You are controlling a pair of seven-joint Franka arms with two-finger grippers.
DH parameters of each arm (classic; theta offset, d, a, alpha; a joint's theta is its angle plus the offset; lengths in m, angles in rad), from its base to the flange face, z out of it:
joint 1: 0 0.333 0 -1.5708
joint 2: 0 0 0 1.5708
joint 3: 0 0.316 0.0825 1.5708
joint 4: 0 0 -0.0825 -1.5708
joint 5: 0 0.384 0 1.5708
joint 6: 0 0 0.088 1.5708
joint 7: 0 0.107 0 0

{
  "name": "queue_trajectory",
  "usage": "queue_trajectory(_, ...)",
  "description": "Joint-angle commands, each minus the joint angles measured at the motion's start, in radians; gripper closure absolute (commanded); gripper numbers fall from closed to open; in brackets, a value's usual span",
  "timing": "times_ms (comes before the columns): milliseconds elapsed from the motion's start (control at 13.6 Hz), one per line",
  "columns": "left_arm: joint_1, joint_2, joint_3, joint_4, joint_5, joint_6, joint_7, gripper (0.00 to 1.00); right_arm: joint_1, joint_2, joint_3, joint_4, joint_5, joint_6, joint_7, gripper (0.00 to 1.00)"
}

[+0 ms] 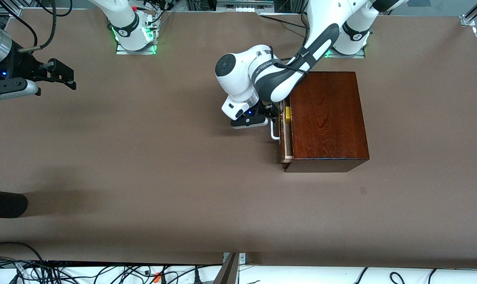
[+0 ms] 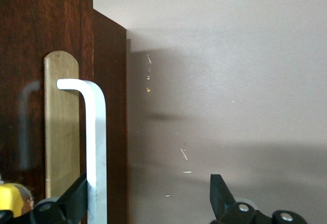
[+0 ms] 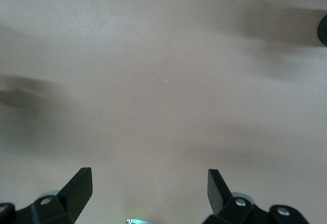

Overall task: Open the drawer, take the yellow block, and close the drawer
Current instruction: 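Pull the drawer out of the box with the left gripper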

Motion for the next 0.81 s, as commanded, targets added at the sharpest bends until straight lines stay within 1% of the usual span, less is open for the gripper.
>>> queue_trajectory(0,-0.04,0.07,0.002,0.113,-0.013,-0.012,-0.028,0.0,-0.006,0.002,0.002,0.009,-0.007,-0.014,-0.001,0.0)
queue_trajectory(294,-0.064,0.093,0.002,0.151,-0.013,-0.012,-0.039,0.0,-0.006,0.002,0.002,0.009,-0.007,-0.014,-0.001,0.0)
queue_trajectory(589,-0.098,0.137,0.002,0.233,-0.014,-0.014,-0.051,0.0,-0.006,0.002,0.002,0.009,-0.007,-0.014,-0.001,0.0)
queue_trajectory(736,-0.112,0.14,0.004,0.244,-0.031,-0.012,-0.053,0.0,-0.006,0.002,-0.001,0.009,-0.007,-0.014,-0.001,0.0)
